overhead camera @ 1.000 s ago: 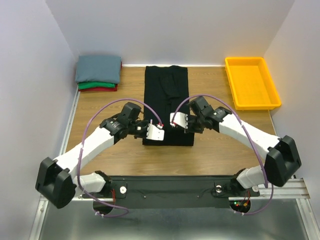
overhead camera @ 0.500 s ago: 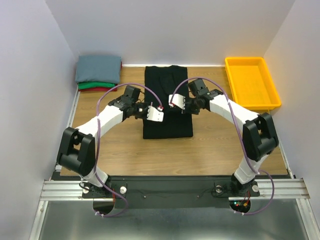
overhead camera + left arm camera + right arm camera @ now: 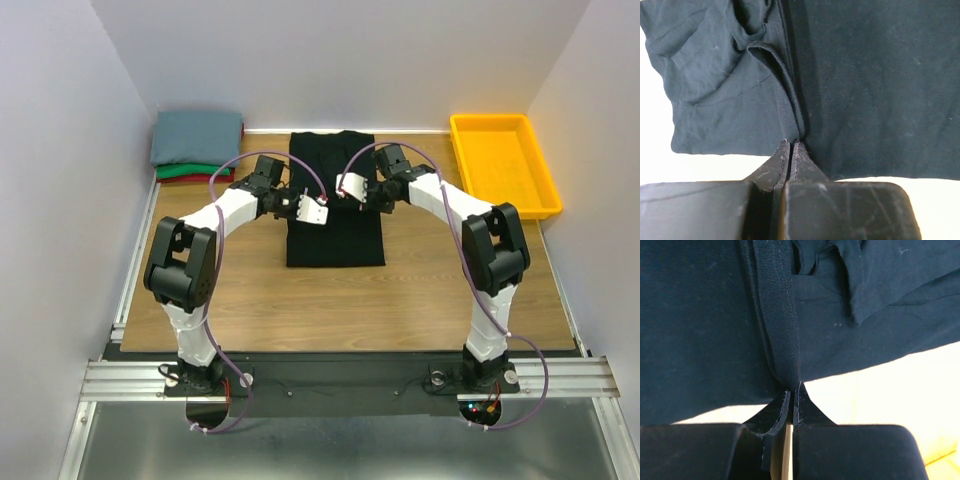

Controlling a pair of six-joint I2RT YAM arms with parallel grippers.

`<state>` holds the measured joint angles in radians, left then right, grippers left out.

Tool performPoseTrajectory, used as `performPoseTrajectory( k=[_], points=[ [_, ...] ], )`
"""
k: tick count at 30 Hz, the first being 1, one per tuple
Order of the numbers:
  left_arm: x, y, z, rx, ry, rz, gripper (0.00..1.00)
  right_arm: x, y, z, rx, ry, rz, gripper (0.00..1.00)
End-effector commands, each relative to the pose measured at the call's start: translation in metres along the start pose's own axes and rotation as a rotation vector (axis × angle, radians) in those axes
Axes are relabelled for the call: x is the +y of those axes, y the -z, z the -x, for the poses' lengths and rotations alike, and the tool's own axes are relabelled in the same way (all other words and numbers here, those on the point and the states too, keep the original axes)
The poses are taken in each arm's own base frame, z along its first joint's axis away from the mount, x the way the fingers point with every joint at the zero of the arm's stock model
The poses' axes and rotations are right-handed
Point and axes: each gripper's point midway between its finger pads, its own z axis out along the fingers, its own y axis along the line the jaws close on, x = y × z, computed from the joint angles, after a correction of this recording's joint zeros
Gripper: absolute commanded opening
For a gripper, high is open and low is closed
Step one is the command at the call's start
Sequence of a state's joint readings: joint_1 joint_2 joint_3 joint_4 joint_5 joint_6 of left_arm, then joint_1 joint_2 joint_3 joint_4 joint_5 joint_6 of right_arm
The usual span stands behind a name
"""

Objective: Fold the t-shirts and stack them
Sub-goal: Fold the tshirt

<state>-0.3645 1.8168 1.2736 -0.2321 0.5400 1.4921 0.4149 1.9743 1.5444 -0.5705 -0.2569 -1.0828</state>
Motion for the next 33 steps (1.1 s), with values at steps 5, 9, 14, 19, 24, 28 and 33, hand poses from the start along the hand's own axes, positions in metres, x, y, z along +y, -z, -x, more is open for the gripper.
performPoseTrajectory(
  k=[5,9,14,19,24,28,33],
  points=[
    [0.029,-0.008,-0.007,-0.018,-0.028,0.062,0.00,-0.034,-0.013,-0.004,-0.004,-0.011,-0.071,0.01],
    [0.040,-0.014,-0.016,0.000,-0.003,0.102,0.15,-0.040,-0.017,-0.006,0.010,-0.043,-0.090,0.18],
    [0.077,-0.003,-0.012,-0.005,0.072,0.203,0.35,-0.057,-0.002,-0.002,0.018,-0.112,-0.164,0.59],
    [0.090,0.040,0.001,-0.047,0.252,0.260,0.39,-0.053,0.044,0.007,-0.025,-0.227,-0.223,0.72],
    [0.038,0.072,0.033,-0.133,0.418,0.163,0.41,-0.002,0.068,0.016,-0.086,-0.344,-0.098,0.61],
    [-0.016,0.077,0.052,-0.173,0.446,0.094,0.51,0.048,0.073,0.019,-0.119,-0.338,0.037,0.53],
    [-0.084,0.065,0.053,-0.130,0.458,0.021,0.52,0.114,0.058,0.024,-0.028,-0.166,0.082,0.48]
  ],
)
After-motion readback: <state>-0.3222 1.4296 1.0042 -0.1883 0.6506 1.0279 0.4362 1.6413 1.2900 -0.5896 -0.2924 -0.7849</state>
